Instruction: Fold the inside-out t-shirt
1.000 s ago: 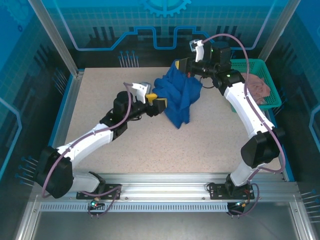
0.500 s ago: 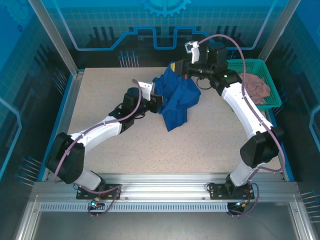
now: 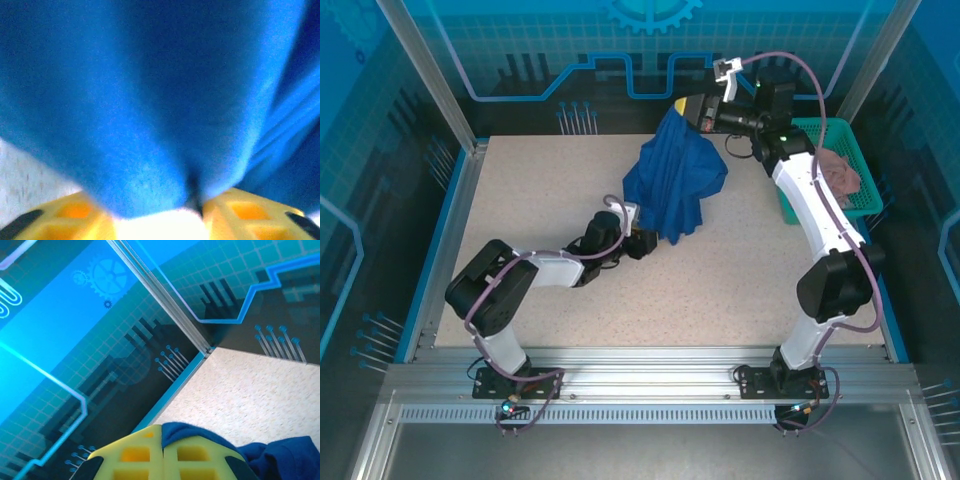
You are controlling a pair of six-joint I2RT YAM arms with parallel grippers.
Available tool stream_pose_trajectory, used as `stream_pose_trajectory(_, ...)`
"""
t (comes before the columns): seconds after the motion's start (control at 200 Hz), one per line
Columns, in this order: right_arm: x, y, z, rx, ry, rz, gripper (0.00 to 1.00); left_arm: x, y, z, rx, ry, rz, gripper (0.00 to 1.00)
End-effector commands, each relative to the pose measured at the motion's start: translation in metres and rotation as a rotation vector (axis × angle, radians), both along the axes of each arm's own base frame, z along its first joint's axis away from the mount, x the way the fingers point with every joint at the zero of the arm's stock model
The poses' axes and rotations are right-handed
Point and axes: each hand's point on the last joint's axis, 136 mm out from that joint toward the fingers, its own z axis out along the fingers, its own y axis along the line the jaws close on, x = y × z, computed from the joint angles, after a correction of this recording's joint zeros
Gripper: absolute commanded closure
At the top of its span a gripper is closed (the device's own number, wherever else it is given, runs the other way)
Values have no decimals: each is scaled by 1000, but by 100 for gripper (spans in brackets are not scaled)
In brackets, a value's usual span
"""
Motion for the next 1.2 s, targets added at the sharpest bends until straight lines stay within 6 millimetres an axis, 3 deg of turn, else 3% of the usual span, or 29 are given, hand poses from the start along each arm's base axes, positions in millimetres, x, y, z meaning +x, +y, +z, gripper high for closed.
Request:
stream_pose_trajectory(0.0, -19, -7, 30, -68, -177, 53, 100, -14, -1, 6, -51, 19, -23, 39)
stream_pose_trajectory(0.18, -27, -11, -13, -200, -172, 171, 100, -33, 27, 49, -172, -5, -13, 32)
stream_pose_trajectory(0.29, -22, -11, -16, -190, -138, 148, 100, -34, 46, 83, -167, -59, 40, 30)
stream_pose_trajectory(0.395, -20, -3, -10, -134, -93, 98, 100, -30, 37, 115, -128, -102, 21, 30)
stream_pose_trajectory(0.5, -37, 12, -2, -141, -131, 156, 100, -7, 42, 145, -112, -162, 72, 30)
stream_pose_trajectory(0.635, -54, 8, -5, -203, -211, 256, 100, 29, 58, 177, -245, -102, 90, 28)
stream_pose_trajectory(0.79, -67, 18, 6, -181, -280, 440, 100, 44, 46, 177, -277, -45, 49, 27)
stream_pose_trajectory(0.965, -81, 36, 12, -226, -382, 553, 100, 28, 51, 179, -306, -82, 40, 27)
stream_pose_trajectory(1.04, -80, 35, -6, -323, -364, 525, 100, 12, 49, 168, -304, -83, 2, 27)
stream_pose_trajectory(1.1, -68, 30, -35, -467, -309, 443, 100, -5, 41, 152, -286, -88, -59, 29)
stream_pose_trajectory(1.195, -56, 18, -75, -681, -277, 311, 100, -40, 11, 121, -211, -72, -229, 30)
